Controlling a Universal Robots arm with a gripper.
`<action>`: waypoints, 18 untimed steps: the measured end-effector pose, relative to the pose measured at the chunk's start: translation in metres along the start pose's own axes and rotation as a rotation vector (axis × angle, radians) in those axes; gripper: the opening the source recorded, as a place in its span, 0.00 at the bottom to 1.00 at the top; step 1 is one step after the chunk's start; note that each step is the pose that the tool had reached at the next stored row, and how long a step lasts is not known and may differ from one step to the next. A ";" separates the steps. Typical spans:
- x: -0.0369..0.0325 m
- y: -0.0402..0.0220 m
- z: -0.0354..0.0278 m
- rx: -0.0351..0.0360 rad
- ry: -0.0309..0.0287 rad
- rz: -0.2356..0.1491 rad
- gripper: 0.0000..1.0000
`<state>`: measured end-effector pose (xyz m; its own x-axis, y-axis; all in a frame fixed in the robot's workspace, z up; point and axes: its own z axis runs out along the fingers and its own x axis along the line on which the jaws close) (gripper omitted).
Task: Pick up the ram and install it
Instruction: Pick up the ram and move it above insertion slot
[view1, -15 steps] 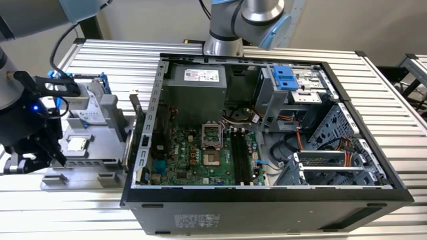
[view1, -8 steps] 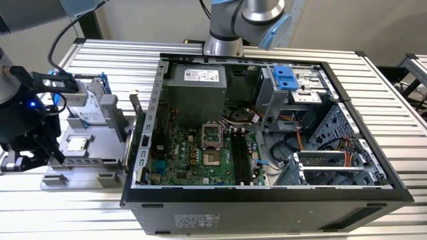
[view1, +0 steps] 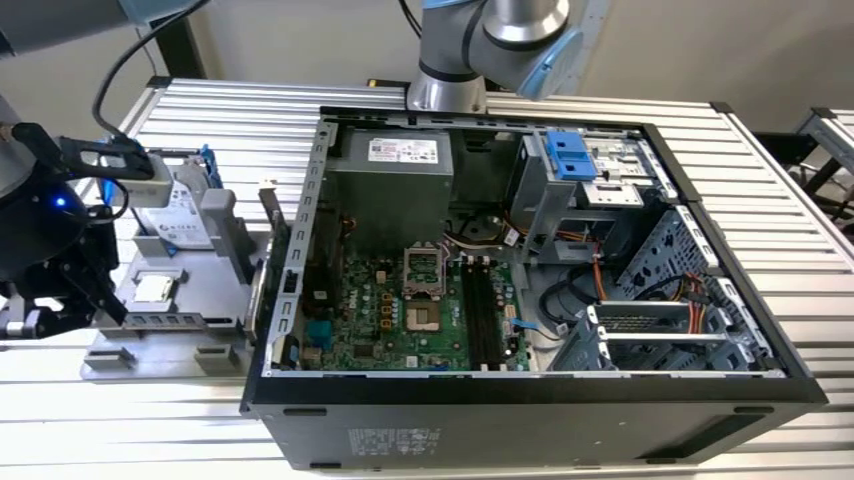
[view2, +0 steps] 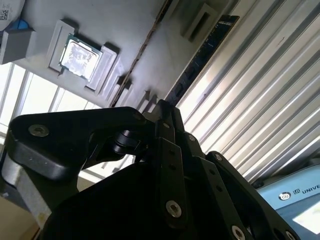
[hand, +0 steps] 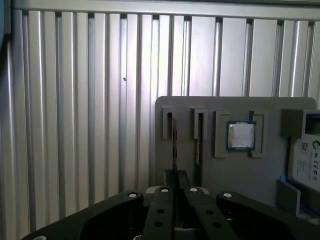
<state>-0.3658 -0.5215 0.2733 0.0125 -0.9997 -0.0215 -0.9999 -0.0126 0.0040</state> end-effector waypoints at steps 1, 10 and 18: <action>0.0000 0.0000 -0.0008 0.0000 0.0000 0.000 0.00; -0.0001 0.0000 -0.0070 -0.0001 0.0003 0.000 0.00; -0.0003 0.0001 -0.0116 0.0004 -0.0006 0.021 0.00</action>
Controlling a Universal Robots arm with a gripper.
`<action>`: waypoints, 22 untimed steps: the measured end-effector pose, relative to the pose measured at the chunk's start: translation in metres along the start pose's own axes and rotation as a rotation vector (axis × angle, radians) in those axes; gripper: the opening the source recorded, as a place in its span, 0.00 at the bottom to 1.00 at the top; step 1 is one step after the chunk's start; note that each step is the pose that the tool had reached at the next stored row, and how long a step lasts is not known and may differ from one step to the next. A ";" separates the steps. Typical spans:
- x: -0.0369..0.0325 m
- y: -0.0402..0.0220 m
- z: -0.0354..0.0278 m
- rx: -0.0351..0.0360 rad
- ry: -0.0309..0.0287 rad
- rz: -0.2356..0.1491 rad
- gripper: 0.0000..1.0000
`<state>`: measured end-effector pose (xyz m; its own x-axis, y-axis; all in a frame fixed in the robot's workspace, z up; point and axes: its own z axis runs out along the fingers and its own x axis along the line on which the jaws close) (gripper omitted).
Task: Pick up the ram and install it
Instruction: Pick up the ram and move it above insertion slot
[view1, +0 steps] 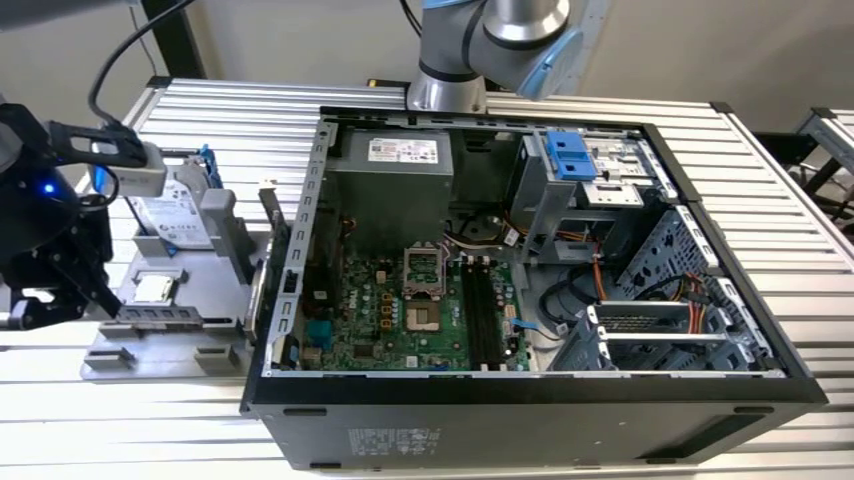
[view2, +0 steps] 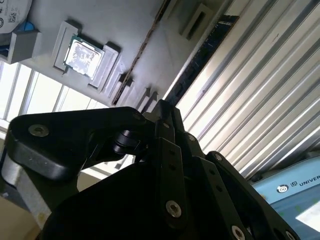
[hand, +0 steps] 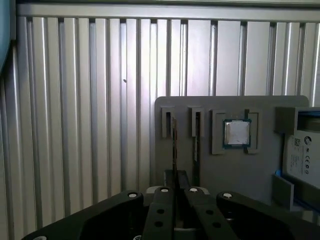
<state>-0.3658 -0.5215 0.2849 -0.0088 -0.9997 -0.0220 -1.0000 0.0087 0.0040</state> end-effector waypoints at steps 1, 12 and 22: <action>0.0000 0.0000 -0.0005 0.0002 -0.0003 0.004 0.00; -0.0004 0.0000 -0.0174 0.0002 -0.0004 0.007 0.00; -0.0009 0.0001 -0.0391 0.0001 -0.0003 0.007 0.00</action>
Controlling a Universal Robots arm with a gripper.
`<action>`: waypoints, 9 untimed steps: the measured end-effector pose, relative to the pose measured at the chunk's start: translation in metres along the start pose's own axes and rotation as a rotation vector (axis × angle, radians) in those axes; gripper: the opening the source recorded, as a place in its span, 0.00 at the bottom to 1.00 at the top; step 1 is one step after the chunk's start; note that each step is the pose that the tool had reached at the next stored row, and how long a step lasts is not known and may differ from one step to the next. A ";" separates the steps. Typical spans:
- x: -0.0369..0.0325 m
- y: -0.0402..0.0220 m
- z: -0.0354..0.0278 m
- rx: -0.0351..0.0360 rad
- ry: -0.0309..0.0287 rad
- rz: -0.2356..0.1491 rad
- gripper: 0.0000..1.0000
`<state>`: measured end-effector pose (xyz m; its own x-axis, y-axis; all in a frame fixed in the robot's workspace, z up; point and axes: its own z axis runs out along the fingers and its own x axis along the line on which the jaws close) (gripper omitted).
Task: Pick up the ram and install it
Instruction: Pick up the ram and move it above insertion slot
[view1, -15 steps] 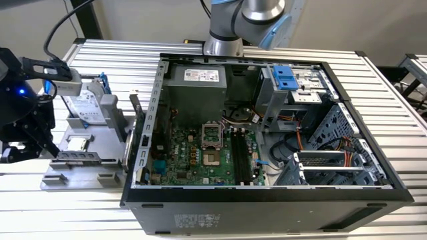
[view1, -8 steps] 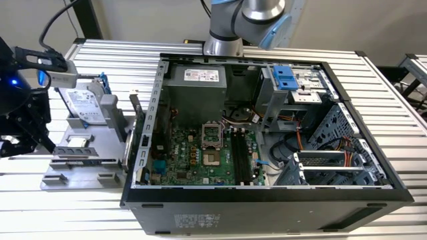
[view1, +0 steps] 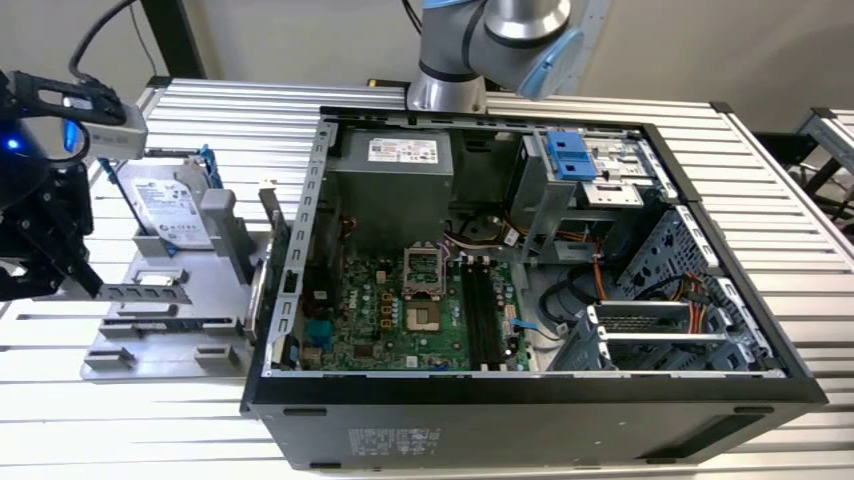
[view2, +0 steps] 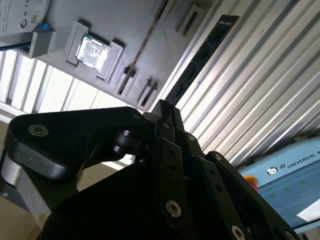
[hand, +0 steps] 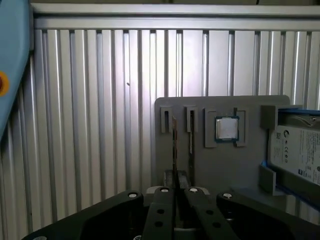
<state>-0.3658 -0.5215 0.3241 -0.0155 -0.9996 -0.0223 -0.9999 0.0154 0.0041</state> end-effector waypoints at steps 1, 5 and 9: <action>-0.0001 0.0000 -0.0027 0.0000 0.0000 0.000 0.00; -0.0003 0.0001 -0.0134 0.0000 0.0000 0.000 0.00; -0.0005 0.0001 -0.0207 0.0000 -0.0001 0.000 0.00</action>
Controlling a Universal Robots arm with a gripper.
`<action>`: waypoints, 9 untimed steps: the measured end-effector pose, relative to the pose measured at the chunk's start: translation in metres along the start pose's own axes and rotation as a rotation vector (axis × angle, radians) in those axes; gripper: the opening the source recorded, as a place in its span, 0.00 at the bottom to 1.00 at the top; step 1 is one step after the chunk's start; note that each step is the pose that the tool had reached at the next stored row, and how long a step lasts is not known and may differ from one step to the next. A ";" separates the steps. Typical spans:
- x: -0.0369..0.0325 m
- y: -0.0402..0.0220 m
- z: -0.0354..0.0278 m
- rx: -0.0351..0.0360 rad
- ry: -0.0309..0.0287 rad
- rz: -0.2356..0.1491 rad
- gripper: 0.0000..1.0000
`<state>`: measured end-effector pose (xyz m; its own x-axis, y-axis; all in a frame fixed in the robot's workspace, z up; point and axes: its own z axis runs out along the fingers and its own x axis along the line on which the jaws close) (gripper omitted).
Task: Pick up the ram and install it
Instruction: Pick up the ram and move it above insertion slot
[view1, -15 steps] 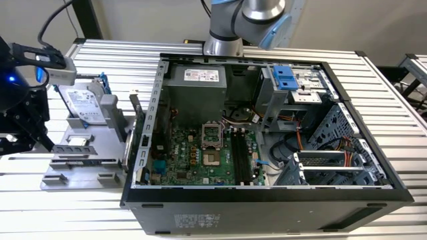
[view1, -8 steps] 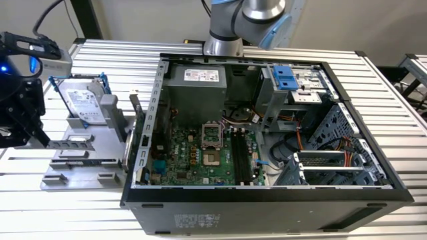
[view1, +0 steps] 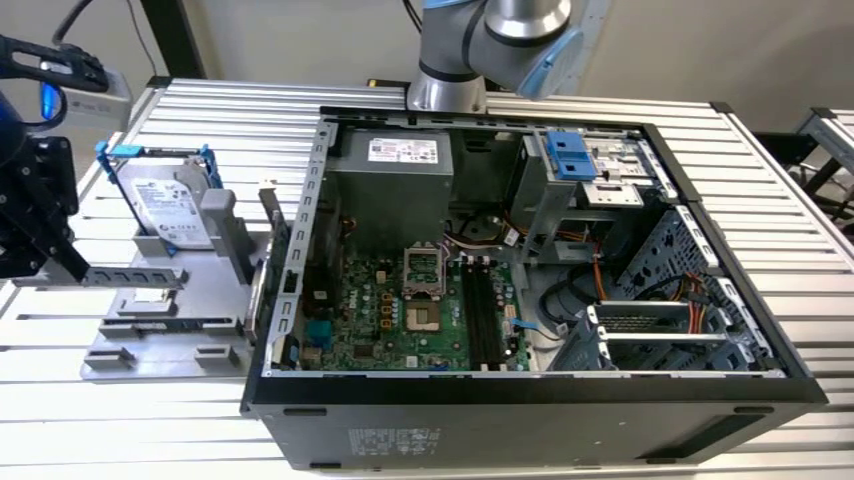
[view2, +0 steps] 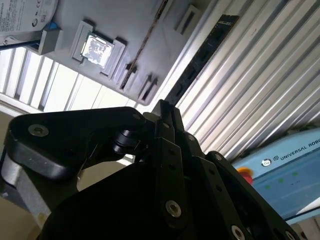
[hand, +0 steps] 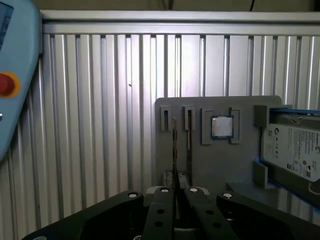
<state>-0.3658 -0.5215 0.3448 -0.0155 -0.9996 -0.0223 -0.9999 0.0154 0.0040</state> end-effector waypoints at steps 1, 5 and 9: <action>-0.0001 0.0000 -0.0020 0.0000 0.0000 0.000 0.00; -0.0002 0.0000 -0.0099 0.0001 0.0000 0.000 0.00; -0.0004 0.0001 -0.0176 0.0000 0.0000 0.000 0.00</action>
<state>-0.3658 -0.5215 0.3624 -0.0155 -0.9996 -0.0223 -0.9999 0.0154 0.0040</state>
